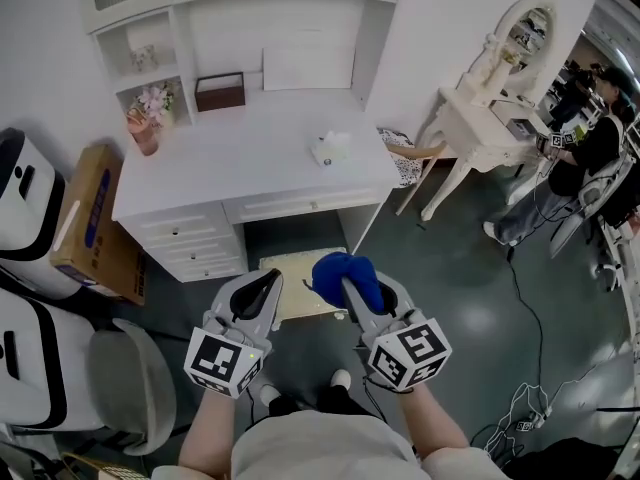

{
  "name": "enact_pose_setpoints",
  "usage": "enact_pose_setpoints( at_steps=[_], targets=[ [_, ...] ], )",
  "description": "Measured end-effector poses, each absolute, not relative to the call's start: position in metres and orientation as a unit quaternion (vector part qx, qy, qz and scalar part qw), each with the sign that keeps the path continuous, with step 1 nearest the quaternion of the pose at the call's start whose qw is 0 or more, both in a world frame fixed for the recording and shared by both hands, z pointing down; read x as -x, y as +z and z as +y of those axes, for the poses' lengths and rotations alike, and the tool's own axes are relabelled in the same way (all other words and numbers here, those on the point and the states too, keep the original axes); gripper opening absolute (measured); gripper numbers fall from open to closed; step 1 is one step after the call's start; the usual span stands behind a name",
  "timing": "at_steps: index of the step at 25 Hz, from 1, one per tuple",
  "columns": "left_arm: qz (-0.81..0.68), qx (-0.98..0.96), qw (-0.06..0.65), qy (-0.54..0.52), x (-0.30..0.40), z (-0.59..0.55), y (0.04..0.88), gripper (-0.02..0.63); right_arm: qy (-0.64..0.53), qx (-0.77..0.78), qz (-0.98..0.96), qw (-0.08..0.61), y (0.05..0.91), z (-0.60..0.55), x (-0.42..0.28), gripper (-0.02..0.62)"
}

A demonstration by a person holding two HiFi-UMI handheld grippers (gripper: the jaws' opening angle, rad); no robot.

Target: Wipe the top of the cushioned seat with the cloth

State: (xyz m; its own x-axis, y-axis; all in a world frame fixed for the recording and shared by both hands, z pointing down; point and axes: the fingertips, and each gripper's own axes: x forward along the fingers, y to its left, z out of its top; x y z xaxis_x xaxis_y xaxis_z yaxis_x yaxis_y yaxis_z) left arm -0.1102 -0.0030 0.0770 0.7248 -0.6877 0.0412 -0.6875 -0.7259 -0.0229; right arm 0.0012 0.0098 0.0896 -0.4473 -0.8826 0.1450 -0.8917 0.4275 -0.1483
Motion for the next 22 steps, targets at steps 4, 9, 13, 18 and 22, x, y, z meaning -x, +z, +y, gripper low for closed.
enact_pose_setpoints(
  at_steps=[4, 9, 13, 18, 22],
  targets=[
    [0.375, 0.927, 0.004, -0.025, 0.116, 0.000, 0.078, -0.002, 0.101, -0.529, -0.843, 0.011, 0.087, 0.016, -0.003, 0.071],
    [0.376, 0.926, 0.005, -0.024, 0.119, 0.003, 0.075, -0.002, 0.089, -0.526, -0.846, 0.002, 0.079, 0.019, 0.000, 0.074],
    [0.377, 0.926, 0.005, -0.023, 0.120, 0.006, 0.075, -0.002, 0.081, -0.519, -0.851, 0.007, 0.076, 0.020, 0.005, 0.080],
    [0.380, 0.925, 0.004, -0.023, 0.122, 0.011, 0.074, -0.001, 0.071, -0.516, -0.854, 0.013, 0.074, 0.025, 0.009, 0.081],
    [0.385, 0.923, 0.005, -0.022, 0.125, 0.014, 0.074, -0.002, 0.068, -0.513, -0.856, 0.012, 0.074, 0.027, 0.012, 0.080]
  ],
)
